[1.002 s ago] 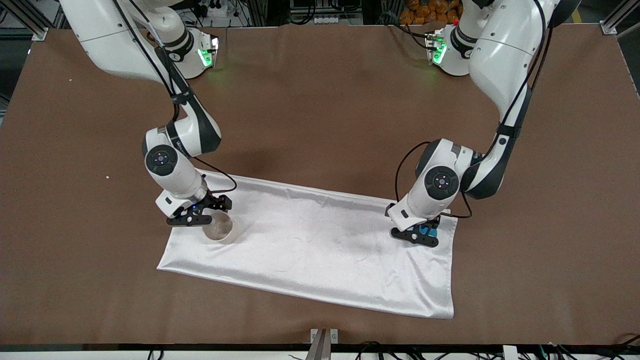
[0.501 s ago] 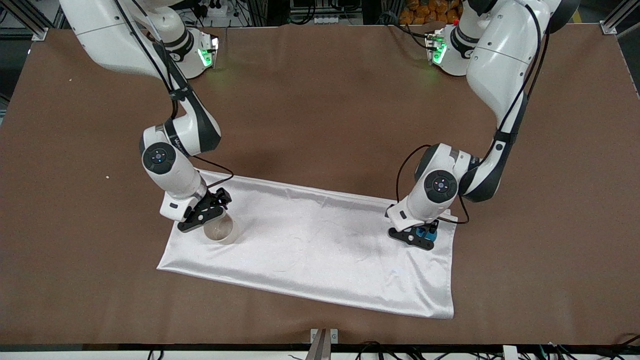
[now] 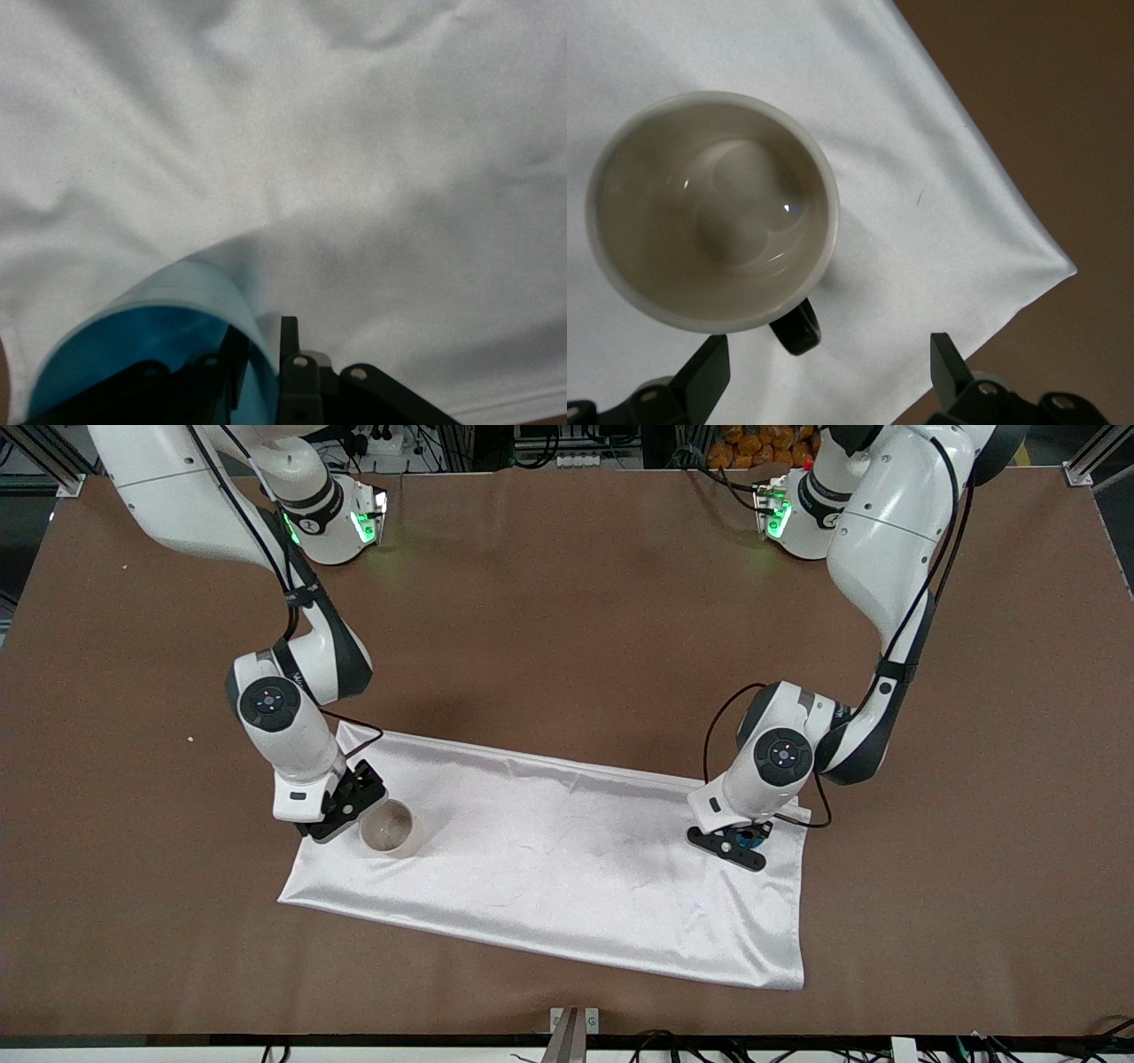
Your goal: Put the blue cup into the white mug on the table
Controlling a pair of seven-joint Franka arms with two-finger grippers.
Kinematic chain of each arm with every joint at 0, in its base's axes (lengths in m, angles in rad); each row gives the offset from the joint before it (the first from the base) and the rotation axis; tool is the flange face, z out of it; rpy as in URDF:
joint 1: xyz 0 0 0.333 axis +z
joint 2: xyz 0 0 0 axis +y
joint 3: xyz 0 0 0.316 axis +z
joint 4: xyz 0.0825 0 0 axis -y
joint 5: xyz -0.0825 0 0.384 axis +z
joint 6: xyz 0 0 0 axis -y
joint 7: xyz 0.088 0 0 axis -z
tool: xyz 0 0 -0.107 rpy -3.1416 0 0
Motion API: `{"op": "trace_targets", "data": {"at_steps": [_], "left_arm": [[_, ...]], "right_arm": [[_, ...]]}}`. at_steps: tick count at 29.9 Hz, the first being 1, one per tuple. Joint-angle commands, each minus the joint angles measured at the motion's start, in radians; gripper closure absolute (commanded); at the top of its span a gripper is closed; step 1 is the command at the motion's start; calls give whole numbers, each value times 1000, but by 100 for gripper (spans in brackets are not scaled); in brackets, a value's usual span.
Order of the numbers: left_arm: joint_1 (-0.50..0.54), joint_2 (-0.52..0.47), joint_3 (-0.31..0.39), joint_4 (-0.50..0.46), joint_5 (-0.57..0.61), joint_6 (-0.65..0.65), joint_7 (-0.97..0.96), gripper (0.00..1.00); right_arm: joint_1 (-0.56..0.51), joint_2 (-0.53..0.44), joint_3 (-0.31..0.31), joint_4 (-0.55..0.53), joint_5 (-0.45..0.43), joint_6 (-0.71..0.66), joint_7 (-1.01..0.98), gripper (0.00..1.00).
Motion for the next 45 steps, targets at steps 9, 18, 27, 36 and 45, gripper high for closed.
{"op": "trace_targets", "data": {"at_steps": [9, 18, 27, 36, 45], "left_arm": [[4, 19, 5, 20, 28, 5, 19, 100], [4, 19, 5, 20, 30, 5, 21, 100], [4, 19, 7, 20, 28, 5, 21, 100], [6, 11, 7, 19, 27, 3, 21, 100], [10, -20, 8, 22, 21, -9, 10, 100]], "right_arm": [[29, 91, 11, 106, -29, 3, -14, 0], [40, 102, 11, 105, -30, 24, -14, 25], [41, 107, 12, 102, -29, 27, -3, 100], [41, 108, 12, 102, -21, 24, 3, 100], [43, 84, 32, 94, -9, -49, 279, 100]]}}
